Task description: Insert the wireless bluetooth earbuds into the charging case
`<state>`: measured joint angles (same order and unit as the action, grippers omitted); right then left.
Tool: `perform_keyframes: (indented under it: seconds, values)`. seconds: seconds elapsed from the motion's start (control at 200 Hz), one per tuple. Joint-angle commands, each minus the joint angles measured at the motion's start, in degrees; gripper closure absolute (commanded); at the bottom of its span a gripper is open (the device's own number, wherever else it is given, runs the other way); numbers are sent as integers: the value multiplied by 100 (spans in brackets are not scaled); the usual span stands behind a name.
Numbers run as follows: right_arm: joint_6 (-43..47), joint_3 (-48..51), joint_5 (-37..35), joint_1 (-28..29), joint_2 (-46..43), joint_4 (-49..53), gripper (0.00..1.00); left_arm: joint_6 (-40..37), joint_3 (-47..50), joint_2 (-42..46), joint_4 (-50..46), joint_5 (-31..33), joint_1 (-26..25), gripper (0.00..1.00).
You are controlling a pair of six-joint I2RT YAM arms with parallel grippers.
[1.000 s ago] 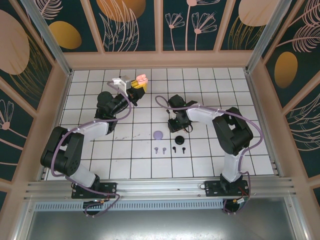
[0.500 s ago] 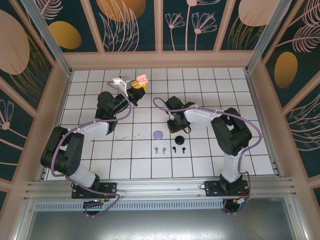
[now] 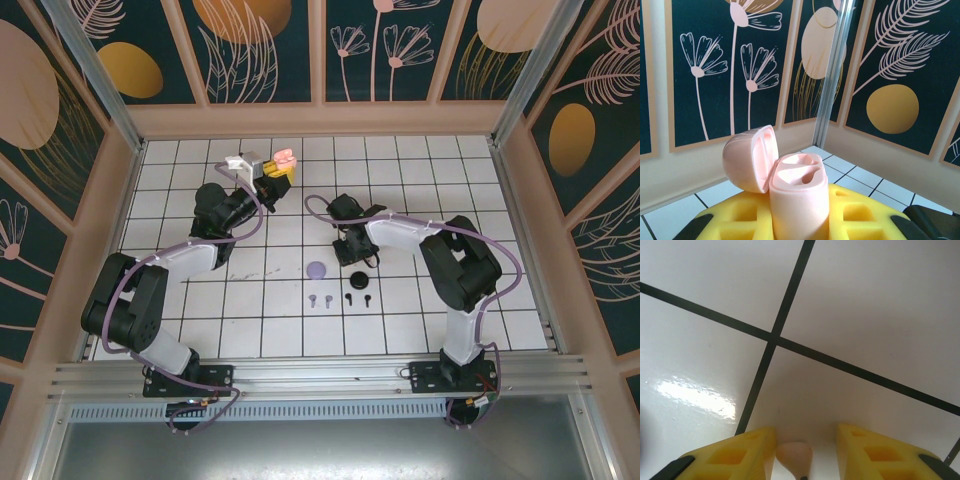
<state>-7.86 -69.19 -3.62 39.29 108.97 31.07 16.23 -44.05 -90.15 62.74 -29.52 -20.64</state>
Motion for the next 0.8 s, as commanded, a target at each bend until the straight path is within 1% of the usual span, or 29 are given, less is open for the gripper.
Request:
perform_keyframes:
  seconds: [0.0, 0.551, 0.631, 0.726, 0.796]
  values:
    - [-213, 73, 61, 123, 371, 400, 63, 64, -129, 11, 112, -95, -23, 100]
    - [-401, 227, -36, 154, 266, 412, 65, 95, -132, 6, 115, -107, -28, 100]
    - [-418, 272, -34, 158, 227, 384, 68, 98, -126, 6, 110, -100, -24, 100]
    - [-438, 301, -16, 158, 197, 358, 69, 99, -121, 6, 115, -97, -26, 100]
    - [-454, 323, -7, 158, 179, 331, 72, 102, -126, -3, 120, -98, -22, 100]
